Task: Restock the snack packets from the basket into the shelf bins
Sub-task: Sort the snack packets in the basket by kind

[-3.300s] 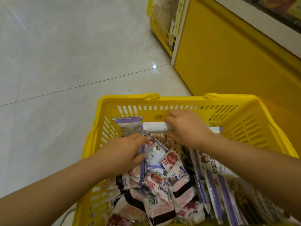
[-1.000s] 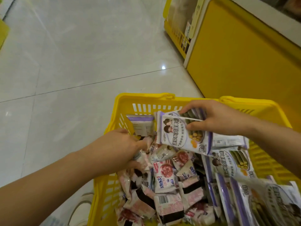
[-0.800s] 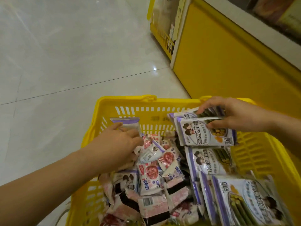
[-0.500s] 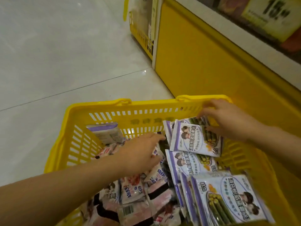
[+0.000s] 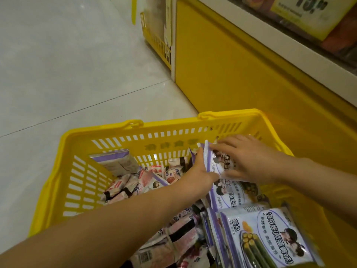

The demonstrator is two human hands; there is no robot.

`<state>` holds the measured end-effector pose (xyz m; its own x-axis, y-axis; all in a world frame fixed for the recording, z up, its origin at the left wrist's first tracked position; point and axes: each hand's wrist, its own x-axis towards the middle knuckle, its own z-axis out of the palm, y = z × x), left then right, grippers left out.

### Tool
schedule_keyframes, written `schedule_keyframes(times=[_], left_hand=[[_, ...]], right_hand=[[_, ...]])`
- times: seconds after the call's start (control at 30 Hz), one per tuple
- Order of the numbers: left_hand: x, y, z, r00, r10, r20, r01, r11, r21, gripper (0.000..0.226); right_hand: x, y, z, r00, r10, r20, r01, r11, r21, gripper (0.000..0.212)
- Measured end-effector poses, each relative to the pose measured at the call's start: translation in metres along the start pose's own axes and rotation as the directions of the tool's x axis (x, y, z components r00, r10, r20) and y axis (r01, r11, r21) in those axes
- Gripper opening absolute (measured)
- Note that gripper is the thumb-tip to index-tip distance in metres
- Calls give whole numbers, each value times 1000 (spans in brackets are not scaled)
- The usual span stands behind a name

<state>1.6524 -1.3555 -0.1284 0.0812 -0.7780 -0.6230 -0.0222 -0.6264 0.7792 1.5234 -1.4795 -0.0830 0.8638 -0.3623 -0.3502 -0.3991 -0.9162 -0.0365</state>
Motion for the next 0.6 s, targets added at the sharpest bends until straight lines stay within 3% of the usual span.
schedule_keyframes(times=[0.1,0.23,0.33,0.47,0.6], left_hand=[[3,-6,9,999,15,-33,-17,998,-63,90],[4,-11,1,979,-64,-195,49,995,-83,84],[7,-7,-2,980,-183,-74,160,955,-249,78],[7,-4,3,987,-158,36,160,916,-368,70],[1,-12,-9,996,-35,82,51,980,-192,66]], right_hand=[[-6,1,7,995,-15,100,16,1000,-9,109],[-4,7,6,996,6,89,-6,1000,-3,110],[-2,5,4,994,-16,105,8,997,71,108],[-2,6,4,996,-67,61,59,990,127,102],[-2,5,10,994,-93,54,88,993,84,106]])
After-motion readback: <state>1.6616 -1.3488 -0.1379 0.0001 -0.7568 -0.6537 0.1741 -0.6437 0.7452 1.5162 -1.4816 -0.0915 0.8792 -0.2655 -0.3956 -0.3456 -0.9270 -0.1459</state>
